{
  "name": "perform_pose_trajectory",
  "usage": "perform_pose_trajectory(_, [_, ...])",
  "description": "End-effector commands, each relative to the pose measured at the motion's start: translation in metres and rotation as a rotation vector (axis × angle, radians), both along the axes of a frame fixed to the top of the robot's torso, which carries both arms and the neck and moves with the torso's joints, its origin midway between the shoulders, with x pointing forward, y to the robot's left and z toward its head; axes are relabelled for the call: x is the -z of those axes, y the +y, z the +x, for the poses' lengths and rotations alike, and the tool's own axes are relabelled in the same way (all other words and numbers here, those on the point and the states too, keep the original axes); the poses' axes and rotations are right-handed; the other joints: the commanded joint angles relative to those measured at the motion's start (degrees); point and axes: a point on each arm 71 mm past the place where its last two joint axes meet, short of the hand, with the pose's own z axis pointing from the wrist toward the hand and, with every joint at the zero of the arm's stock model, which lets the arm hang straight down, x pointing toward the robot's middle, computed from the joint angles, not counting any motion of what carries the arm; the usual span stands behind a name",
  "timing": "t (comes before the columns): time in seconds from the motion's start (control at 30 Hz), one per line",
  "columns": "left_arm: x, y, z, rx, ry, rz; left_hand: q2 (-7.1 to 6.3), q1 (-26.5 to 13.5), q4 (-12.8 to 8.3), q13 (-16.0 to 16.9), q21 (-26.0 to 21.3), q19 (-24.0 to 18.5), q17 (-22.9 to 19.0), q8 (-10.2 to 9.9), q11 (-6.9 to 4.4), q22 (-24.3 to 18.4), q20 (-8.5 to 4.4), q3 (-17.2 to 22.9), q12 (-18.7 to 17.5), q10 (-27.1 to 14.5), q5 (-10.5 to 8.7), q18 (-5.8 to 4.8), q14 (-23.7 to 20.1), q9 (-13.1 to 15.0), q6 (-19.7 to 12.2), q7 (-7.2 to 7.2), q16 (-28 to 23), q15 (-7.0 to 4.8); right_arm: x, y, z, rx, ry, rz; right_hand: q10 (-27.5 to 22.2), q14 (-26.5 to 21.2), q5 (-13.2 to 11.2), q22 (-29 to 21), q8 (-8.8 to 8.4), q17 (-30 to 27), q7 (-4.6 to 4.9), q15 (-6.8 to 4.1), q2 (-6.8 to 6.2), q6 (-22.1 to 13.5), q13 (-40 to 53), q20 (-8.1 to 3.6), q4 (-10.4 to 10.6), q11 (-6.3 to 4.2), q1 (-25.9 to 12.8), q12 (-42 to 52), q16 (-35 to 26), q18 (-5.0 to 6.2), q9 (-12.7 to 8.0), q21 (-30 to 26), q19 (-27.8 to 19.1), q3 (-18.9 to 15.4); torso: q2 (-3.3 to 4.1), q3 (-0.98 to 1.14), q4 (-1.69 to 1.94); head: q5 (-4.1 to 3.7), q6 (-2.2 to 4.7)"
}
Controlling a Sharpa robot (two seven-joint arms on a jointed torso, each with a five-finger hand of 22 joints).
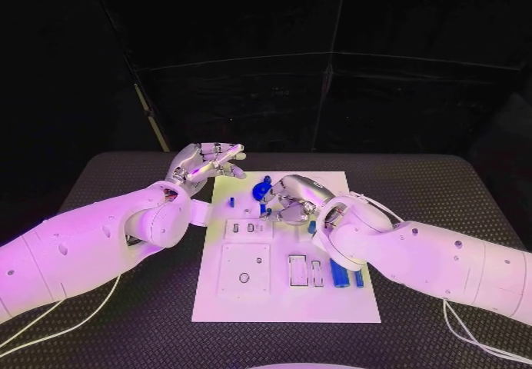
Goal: Assemble the parts on the task board
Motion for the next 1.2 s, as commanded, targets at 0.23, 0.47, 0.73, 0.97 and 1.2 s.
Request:
perform_pose_trajectory(0.23, [-0.001,-0.005,0.001,0.021,-0.005,-0.007,0.42,0.0,-0.1,0.0,0.3,-0.3,0.1,-0.2,-0.10,0.1,0.06,-0.4,-0.3,0.4,0.20,0.51,-0.4,0.0,0.4,-0.07,-0.1,0.16,0.018,0.017,-0.005,-0.014,0.013,-0.117,0.5,4.9,-0.1,-0.1,0.36,10.3,-1.24,-0.44,-0.04,1.3,7.2,-0.15,-0.1,-0.30,-0.9,-0.2,-0.1,-0.77,0.4,0.3,0.3,0.2,0.05,0.08,-0.03,0.93,-0.49])
perform_pose_trajectory(0.47, [0.000,-0.005,0.001,0.024,0.001,-0.006,0.43,-0.1,-0.1,0.0,0.3,-0.3,0.1,-0.2,-0.09,0.1,0.07,-0.5,-0.3,0.5,0.20,0.49,-0.5,0.0,0.4,-0.05,-0.1,0.17,0.028,0.022,-0.007,-0.023,0.016,-0.159,0.3,4.8,-0.2,-0.1,0.33,10.1,-1.21,-0.43,-0.11,1.3,7.1,-0.14,0.0,-0.27,-1.0,-0.3,-0.1,-0.77,0.4,0.3,0.3,0.2,0.12,0.01,0.02,1.26,-0.70])
perform_pose_trajectory(0.73, [0.000,-0.008,0.001,0.034,0.006,-0.009,0.43,-0.1,-0.1,0.0,0.3,-0.4,0.1,-0.3,-0.09,0.1,0.07,-0.6,-0.3,0.5,0.20,0.49,-0.5,0.0,0.4,-0.03,-0.2,0.18,0.030,0.023,-0.006,-0.022,0.014,-0.182,0.3,4.8,-0.1,-0.2,0.29,10.0,-1.21,-0.42,-0.21,1.2,7.0,-0.14,-0.1,-0.27,-1.1,-0.4,-0.2,-0.75,0.4,0.2,0.3,0.3,0.12,-0.03,-0.01,1.11,-1.26])
perform_pose_trajectory(0.97, [0.000,-0.009,0.001,0.038,0.008,-0.009,0.42,-0.1,-0.1,0.0,0.3,-0.4,0.1,-0.3,-0.06,0.1,0.08,-0.6,-0.4,0.4,0.21,0.48,-0.6,0.0,0.4,0.01,-0.2,0.20,0.031,0.021,-0.005,-0.012,0.003,-0.191,0.2,4.8,0.2,-0.2,0.25,9.9,-1.18,-0.41,-0.42,1.1,6.9,-0.13,-0.2,-0.25,-1.2,-0.5,-0.2,-0.76,0.3,0.2,0.3,0.3,0.09,0.02,-0.04,1.10,-1.72])
perform_pose_trajectory(1.2, [0.001,-0.009,0.002,0.038,0.009,-0.009,0.42,-0.1,-0.1,0.0,0.3,-0.4,0.1,-0.3,-0.06,0.1,0.08,-0.6,-0.4,0.4,0.21,0.48,-0.6,0.0,0.4,0.01,-0.2,0.20,0.031,0.019,-0.005,-0.009,0.001,-0.203,0.0,4.7,0.3,-0.2,0.15,9.7,-1.10,-0.38,-0.73,0.9,6.7,-0.12,-0.4,-0.20,-1.3,-0.6,-0.3,-0.75,0.3,0.2,0.3,0.4,0.08,0.03,0.06,1.24,-2.06])
